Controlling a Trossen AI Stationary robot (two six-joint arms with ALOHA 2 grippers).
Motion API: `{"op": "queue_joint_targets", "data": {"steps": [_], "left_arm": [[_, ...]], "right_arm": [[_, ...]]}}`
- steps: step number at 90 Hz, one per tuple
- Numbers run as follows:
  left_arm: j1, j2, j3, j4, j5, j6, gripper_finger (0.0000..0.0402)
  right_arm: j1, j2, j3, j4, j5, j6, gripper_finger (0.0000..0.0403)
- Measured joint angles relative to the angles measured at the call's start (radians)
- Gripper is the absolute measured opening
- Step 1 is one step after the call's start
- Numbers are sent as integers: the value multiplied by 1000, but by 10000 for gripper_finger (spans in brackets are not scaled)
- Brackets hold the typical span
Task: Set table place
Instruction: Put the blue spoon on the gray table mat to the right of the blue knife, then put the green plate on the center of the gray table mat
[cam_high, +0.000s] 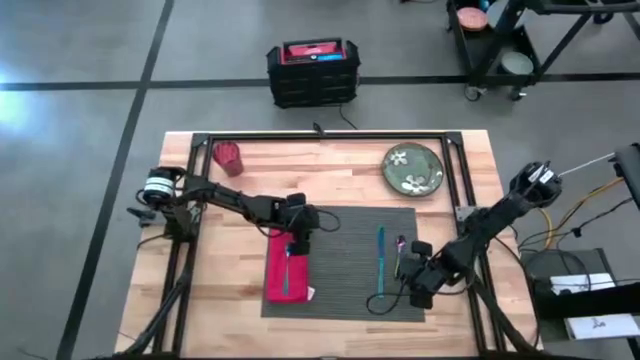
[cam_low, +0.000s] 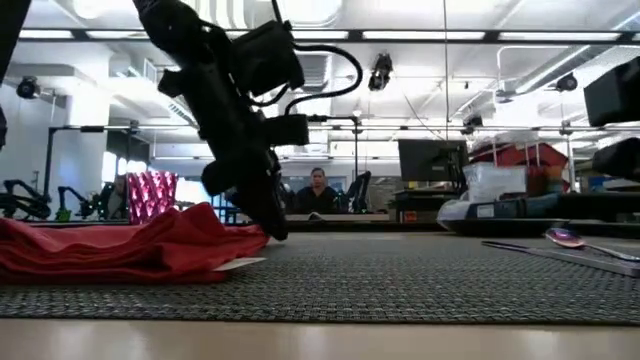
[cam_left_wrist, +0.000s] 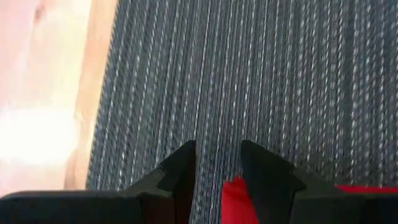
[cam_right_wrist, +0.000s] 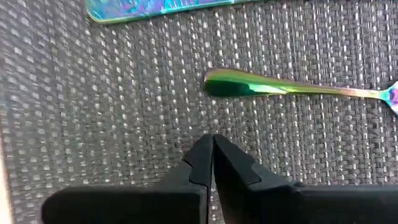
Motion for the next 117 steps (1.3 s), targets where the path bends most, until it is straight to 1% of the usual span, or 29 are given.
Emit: {"op": "queue_joint_targets", "data": {"steps": [9,19,42,55,70,79,92,104,117], "left_arm": [[1,-3,-8,-26,-1,-21,114],[1,-7,-8,-72,-2,-28,114],[1,-29,-11,-80,-36,-24,114],[1,-70,-6,-78,-39,-24,114],[2,-126,17,-64,-39,-14,114],[7,-153,25,-63,-55,11,114],[10,-180,25,-54,-63,26,114],[10,-185,25,-54,-63,18,114],[10,-184,25,-53,-63,23,114]], "right_arm": [[-1,9,2,0,10,0,0],[-17,12,2,4,45,18,0],[-34,-8,-1,-14,36,1,0],[-57,-75,-2,-22,24,5,0],[-135,-184,11,-49,27,40,0],[-190,-240,24,-45,64,-42,0],[-295,-277,40,-93,207,-108,2],[-399,-285,51,-157,219,-166,28],[-500,-284,52,-160,218,-292,87]]}}
